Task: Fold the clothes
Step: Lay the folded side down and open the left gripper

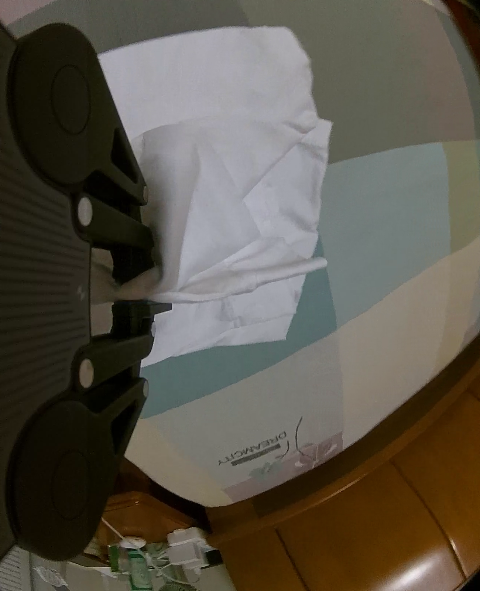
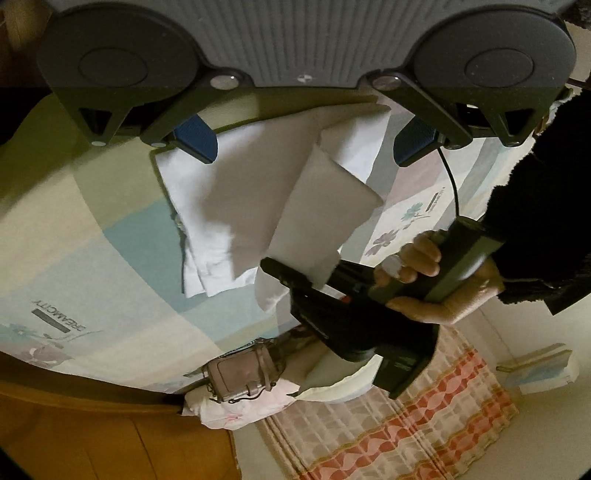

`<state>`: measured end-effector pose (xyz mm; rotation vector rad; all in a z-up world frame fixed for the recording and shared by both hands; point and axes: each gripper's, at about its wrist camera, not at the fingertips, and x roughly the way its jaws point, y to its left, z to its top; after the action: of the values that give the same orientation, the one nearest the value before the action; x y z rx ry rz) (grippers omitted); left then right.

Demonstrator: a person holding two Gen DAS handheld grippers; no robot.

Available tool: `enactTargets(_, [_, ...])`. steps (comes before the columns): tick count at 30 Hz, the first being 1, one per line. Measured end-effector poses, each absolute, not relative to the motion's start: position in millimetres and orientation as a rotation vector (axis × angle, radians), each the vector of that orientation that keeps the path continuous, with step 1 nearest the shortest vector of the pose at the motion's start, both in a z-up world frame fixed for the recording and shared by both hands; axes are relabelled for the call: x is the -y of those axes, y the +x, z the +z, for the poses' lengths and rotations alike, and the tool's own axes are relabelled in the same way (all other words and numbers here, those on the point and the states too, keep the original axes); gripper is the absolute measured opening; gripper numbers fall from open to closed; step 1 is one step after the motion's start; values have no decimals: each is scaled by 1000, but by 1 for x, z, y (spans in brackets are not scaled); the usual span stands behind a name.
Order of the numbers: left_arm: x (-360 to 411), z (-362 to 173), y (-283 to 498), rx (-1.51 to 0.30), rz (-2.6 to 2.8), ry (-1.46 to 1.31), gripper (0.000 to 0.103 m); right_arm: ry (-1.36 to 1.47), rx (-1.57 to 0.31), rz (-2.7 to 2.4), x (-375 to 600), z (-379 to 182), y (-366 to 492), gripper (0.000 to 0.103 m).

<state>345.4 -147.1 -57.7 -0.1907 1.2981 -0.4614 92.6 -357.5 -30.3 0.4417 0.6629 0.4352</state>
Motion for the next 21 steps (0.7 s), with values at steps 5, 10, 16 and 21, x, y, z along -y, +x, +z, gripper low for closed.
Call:
enactTargets(5, [155,-66,350,-1309,-450,-189,6,437,-673,426,358,-33,95,103])
enactTargets(10, [163,-77,354,-1325,-444,-194,9,444,-688,410,359,-37,98,103])
enactTargets(16, [171,-77,351,-1325,-506,-250,52,437,-703,391,360,-38,98,103])
enactTargets(21, [173,-60,344,-1268,-581,-238,57,440,-704,383,361,-38,97,103])
